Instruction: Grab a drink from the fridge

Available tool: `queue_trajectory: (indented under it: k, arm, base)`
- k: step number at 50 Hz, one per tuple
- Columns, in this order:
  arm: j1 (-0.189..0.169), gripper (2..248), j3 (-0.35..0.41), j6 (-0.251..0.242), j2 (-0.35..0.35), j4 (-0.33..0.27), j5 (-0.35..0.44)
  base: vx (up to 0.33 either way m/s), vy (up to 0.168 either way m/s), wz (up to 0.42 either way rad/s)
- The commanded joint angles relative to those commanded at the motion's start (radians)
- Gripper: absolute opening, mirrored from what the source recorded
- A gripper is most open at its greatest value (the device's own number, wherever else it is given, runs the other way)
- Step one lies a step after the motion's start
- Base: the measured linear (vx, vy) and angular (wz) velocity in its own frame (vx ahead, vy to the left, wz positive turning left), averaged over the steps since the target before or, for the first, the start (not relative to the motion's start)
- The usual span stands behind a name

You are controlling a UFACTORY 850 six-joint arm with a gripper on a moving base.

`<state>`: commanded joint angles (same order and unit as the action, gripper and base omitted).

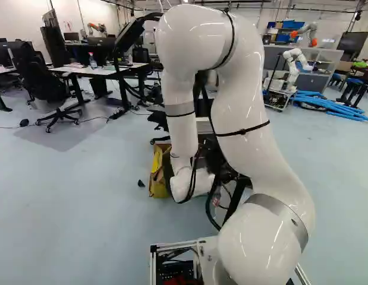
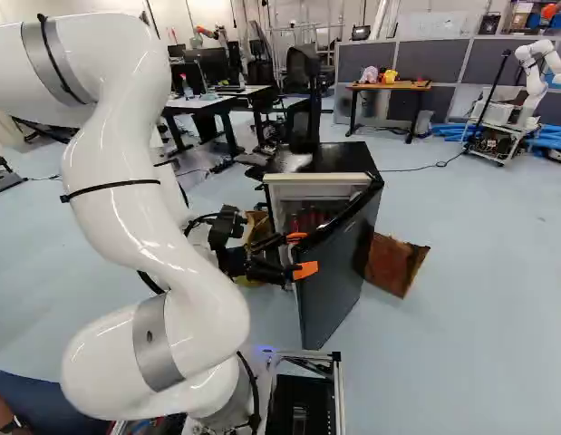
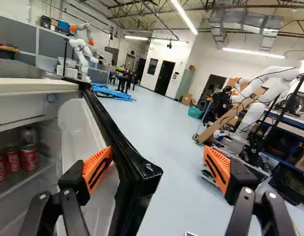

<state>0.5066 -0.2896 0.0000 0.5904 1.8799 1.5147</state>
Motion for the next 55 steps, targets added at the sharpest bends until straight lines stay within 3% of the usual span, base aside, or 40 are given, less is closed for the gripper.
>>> queue_trajectory:
  k: [22, 42, 55]
  arm:
    - [-0.077, 247, -0.027, 0.0, -0.02, 0.104, -0.001]
    - [-0.168, 247, -0.069, 0.0, -0.051, 0.188, -0.033]
    - [-0.235, 247, -0.098, 0.0, -0.071, 0.212, -0.056]
  base:
    - [0.0, 0.0, 0.0]
    - [0.0, 0.0, 0.0]
    - [0.0, 0.0, 0.0]
